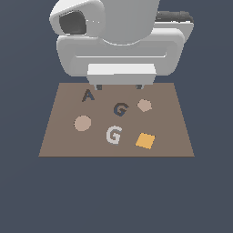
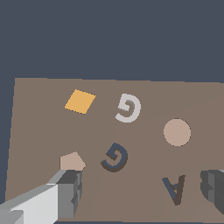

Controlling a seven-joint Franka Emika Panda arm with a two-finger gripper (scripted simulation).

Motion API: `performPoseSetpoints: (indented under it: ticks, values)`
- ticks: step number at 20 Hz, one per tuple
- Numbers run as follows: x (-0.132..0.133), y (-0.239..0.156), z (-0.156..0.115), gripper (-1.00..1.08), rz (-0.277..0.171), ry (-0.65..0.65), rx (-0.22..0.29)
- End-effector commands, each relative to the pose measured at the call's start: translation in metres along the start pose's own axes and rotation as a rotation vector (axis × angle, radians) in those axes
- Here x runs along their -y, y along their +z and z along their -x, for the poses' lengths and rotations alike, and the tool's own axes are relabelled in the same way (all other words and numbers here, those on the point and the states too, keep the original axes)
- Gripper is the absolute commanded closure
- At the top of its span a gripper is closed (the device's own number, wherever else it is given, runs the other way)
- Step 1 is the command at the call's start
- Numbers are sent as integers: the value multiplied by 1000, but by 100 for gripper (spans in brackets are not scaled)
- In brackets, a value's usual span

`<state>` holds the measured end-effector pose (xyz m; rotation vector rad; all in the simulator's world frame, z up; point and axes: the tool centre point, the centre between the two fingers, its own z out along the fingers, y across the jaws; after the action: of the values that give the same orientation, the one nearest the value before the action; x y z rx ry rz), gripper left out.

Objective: Insert a designated object into the corresponding slot on a board.

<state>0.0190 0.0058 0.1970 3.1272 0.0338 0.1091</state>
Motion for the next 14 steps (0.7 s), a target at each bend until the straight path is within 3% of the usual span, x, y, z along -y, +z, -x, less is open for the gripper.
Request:
performPoseSetpoints:
  ticks: [1,14]
  values:
    - [0,0,0,-92,0,0,0]
    - [-2,39,-14,-92,1,79,18]
